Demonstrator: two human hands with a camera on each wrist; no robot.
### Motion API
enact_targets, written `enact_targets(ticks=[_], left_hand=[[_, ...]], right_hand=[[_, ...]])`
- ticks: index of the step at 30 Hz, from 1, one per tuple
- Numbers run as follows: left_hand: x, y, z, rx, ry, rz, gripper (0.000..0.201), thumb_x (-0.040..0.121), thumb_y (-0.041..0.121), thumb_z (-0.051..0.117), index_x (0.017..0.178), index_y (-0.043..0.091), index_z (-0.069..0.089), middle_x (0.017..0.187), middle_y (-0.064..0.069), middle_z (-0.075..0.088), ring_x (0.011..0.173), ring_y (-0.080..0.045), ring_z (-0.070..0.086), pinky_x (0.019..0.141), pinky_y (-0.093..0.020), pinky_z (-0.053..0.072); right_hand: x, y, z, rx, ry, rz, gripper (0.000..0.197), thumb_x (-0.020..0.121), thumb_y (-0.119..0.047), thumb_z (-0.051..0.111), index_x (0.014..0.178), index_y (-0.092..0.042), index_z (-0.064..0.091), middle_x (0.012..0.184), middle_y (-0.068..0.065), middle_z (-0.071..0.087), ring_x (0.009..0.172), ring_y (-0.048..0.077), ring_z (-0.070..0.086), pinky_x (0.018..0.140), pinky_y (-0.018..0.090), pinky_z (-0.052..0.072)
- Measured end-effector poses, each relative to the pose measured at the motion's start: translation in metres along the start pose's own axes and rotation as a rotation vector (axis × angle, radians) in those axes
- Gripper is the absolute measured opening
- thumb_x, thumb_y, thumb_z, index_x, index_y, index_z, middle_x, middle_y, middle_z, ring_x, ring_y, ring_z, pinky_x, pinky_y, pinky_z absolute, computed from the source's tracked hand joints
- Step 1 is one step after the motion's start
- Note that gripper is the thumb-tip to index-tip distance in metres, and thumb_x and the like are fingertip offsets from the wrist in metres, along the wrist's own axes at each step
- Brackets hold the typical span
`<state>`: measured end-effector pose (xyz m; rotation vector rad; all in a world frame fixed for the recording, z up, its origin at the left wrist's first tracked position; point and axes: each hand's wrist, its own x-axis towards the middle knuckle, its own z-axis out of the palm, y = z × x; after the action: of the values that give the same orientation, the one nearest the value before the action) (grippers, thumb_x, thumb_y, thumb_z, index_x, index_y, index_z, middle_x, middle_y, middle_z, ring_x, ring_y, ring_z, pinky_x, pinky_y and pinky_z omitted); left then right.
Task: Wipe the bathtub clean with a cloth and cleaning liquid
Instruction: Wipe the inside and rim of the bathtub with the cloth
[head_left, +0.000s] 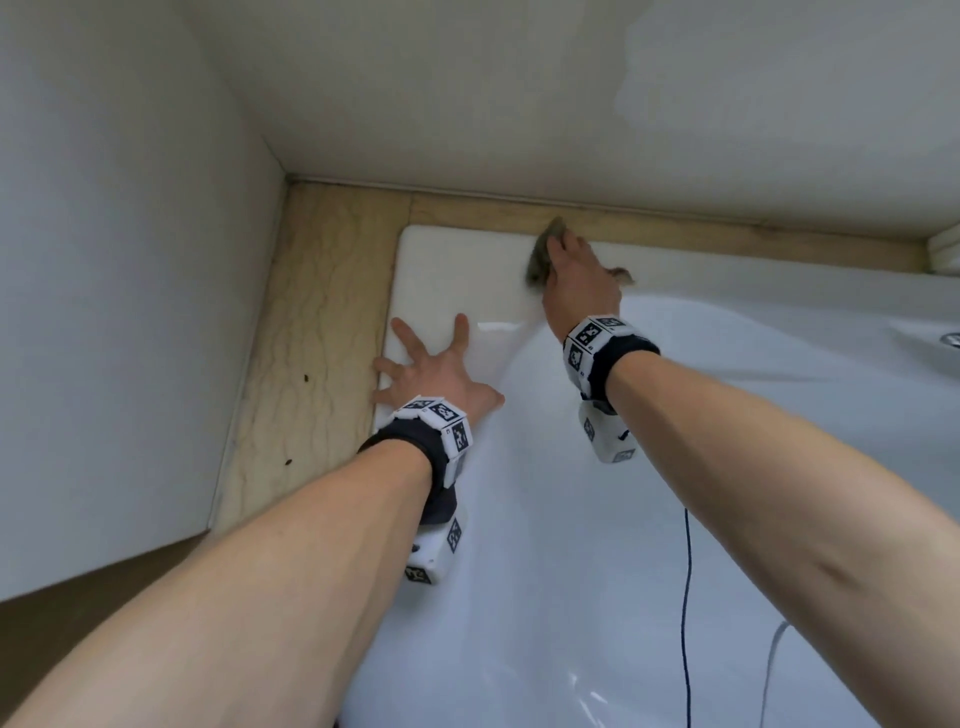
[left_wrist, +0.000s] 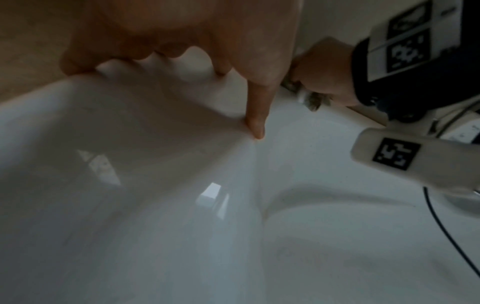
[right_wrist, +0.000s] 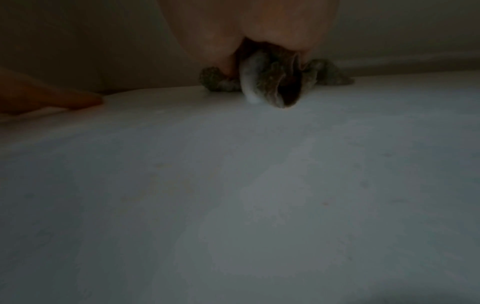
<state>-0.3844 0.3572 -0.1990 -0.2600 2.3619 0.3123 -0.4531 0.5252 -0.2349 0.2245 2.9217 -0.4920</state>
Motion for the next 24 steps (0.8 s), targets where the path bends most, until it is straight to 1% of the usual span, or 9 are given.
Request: enact_targets(ticks=[3,7,11,14,16,19,21,22,24], left_hand=[[0.000,-0.001,-0.001,-0.006,-0.008,0.007,0.107,0.067,0.059,0.070,0.144,0.056,-0.004,0.155,-0.010,-0.030,0.139,-0.053,-0.001,0.104,-0.067,0.026],[-0.002,-0.002,-0.002,-0.013,-0.022,0.012,0.109,0.065,0.059,0.070,0.144,0.057,-0.005,0.154,-0.008,-0.032,0.140,-0.054,-0.004,0.105,-0.067,0.025],[-0.003,-0.002,-0.005,-0.012,-0.039,0.013,0.109,0.065,0.059,0.070,0.143,0.058,-0.006,0.154,-0.008,-0.033,0.140,-0.054,-0.005,0.104,-0.068,0.026],[-0.003,-0.002,-0.006,-0.009,-0.050,0.015,0.109,0.066,0.058,0.071,0.143,0.057,-0.006,0.153,-0.009,-0.034,0.140,-0.053,-0.006,0.104,-0.068,0.025],[-0.004,-0.003,-0.007,-0.010,-0.064,0.016,0.109,0.068,0.058,0.071,0.143,0.057,-0.007,0.152,-0.009,-0.036,0.140,-0.053,-0.007,0.104,-0.068,0.025],[-0.004,-0.009,-0.006,0.000,-0.072,0.044,0.108,0.070,0.056,0.069,0.144,0.055,-0.009,0.152,-0.008,-0.036,0.141,-0.051,-0.008,0.105,-0.066,0.027],[-0.004,-0.020,-0.006,-0.052,-0.043,0.075,0.103,0.073,0.047,0.067,0.147,0.051,-0.004,0.156,-0.003,-0.029,0.144,-0.045,-0.002,0.108,-0.058,0.029],[-0.003,-0.026,-0.006,-0.105,-0.016,0.084,0.098,0.075,0.039,0.066,0.149,0.048,0.002,0.158,0.000,-0.023,0.145,-0.040,0.004,0.109,-0.052,0.032],[-0.003,-0.042,-0.008,-0.207,0.077,0.079,0.086,0.076,0.026,0.059,0.150,0.043,0.017,0.161,0.004,-0.004,0.140,-0.030,0.027,0.104,-0.042,0.039]], right_hand=[[0.000,-0.025,0.012,0.003,-0.070,-0.157,0.049,0.100,-0.014,0.035,0.148,-0.014,0.034,0.159,0.004,0.024,0.147,0.023,0.020,0.115,0.038,0.028],[-0.008,-0.015,0.010,-0.030,-0.102,-0.209,0.047,0.104,-0.021,0.031,0.151,-0.014,0.028,0.161,0.003,0.018,0.148,0.022,0.016,0.118,0.035,0.020],[0.001,0.042,-0.011,-0.015,-0.042,0.003,0.052,0.099,-0.008,0.036,0.150,-0.012,0.030,0.160,0.006,0.020,0.147,0.023,0.018,0.116,0.036,0.024],[0.007,0.085,-0.028,-0.056,0.011,0.162,0.052,0.097,-0.007,0.036,0.149,-0.009,0.032,0.158,0.010,0.025,0.145,0.027,0.025,0.114,0.038,0.029],[0.007,0.094,-0.030,-0.073,0.037,0.215,0.050,0.097,-0.008,0.037,0.147,-0.008,0.034,0.156,0.011,0.029,0.141,0.030,0.031,0.111,0.043,0.034],[0.006,0.071,-0.018,-0.072,0.078,0.194,0.048,0.095,-0.007,0.038,0.143,-0.006,0.038,0.150,0.014,0.034,0.136,0.033,0.036,0.105,0.047,0.039],[0.008,0.043,-0.004,-0.039,0.085,0.102,0.048,0.093,-0.006,0.038,0.141,-0.004,0.040,0.148,0.016,0.037,0.135,0.033,0.037,0.105,0.046,0.039],[0.010,0.028,0.003,-0.024,0.093,0.041,0.049,0.092,-0.007,0.037,0.140,-0.003,0.041,0.147,0.016,0.039,0.134,0.033,0.037,0.105,0.045,0.038],[0.016,-0.006,0.015,-0.011,0.103,-0.071,0.051,0.089,-0.011,0.036,0.138,-0.002,0.045,0.145,0.017,0.042,0.133,0.033,0.038,0.107,0.042,0.035]])
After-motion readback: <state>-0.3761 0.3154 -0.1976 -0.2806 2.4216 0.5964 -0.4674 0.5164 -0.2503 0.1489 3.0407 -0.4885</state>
